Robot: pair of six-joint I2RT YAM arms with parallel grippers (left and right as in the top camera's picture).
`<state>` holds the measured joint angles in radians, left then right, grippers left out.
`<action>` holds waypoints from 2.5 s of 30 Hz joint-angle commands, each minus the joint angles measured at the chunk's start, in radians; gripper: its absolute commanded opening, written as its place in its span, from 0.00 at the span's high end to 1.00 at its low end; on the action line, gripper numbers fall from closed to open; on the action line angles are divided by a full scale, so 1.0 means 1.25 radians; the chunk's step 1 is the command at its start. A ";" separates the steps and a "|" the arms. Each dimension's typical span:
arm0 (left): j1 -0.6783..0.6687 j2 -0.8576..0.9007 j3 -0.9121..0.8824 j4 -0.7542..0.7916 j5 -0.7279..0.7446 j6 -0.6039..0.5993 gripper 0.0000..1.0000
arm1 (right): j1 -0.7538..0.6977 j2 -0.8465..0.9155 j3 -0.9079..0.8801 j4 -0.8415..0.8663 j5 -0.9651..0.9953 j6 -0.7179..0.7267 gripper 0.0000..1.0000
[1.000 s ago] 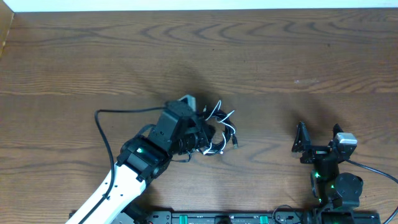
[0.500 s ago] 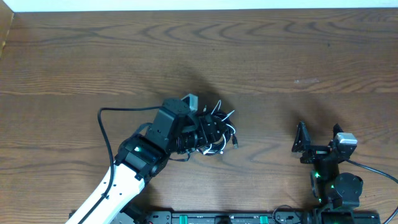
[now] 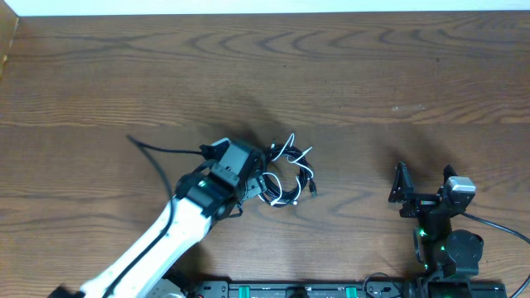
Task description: Untangle cables
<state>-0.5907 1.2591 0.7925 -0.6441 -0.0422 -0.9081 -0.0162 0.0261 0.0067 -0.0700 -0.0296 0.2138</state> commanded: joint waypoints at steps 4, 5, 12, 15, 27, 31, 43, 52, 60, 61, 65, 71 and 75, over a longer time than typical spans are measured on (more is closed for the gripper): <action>0.002 0.151 -0.009 0.112 -0.007 0.005 0.23 | 0.005 0.000 -0.001 -0.003 0.001 0.008 0.01; 0.002 0.164 -0.009 0.128 -0.002 0.005 0.23 | 0.005 0.000 -0.001 -0.003 0.001 0.008 0.01; 0.001 0.277 -0.009 0.213 0.041 -0.023 0.31 | 0.005 -0.001 -0.001 -0.003 0.001 0.008 0.01; -0.006 0.289 -0.009 0.257 0.088 -0.023 0.33 | 0.005 0.000 -0.001 -0.003 0.001 0.008 0.01; -0.021 0.289 -0.009 0.308 0.043 -0.059 0.32 | 0.005 0.000 -0.001 -0.003 0.001 0.008 0.01; -0.021 0.289 -0.009 0.322 0.026 -0.059 0.53 | 0.005 -0.001 -0.001 -0.003 0.001 0.008 0.01; -0.045 0.288 -0.009 0.340 0.024 -0.058 0.93 | 0.005 0.000 -0.001 -0.003 0.001 0.008 0.01; -0.045 0.093 -0.001 0.340 0.031 -0.055 0.93 | 0.005 -0.001 -0.001 -0.003 0.001 0.008 0.01; -0.045 -0.106 -0.001 0.331 0.133 0.135 0.93 | 0.005 0.000 -0.001 -0.003 0.001 0.008 0.01; -0.045 -0.113 -0.001 0.331 0.133 0.147 0.93 | 0.005 0.000 -0.001 -0.003 0.001 0.008 0.01; -0.045 -0.121 -0.001 0.331 0.135 0.158 0.93 | 0.005 0.000 -0.001 -0.003 0.000 0.009 0.01; -0.045 -0.118 -0.001 0.331 0.170 0.159 0.93 | 0.005 0.000 -0.001 0.005 -0.110 0.268 0.01; -0.045 -0.118 -0.001 0.332 0.172 0.194 0.92 | 0.005 0.000 -0.001 0.022 -0.336 0.603 0.01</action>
<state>-0.6498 1.1183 0.7887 -0.2348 0.1555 -0.7170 -0.0166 0.0261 0.0067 -0.0532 -0.1867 0.5694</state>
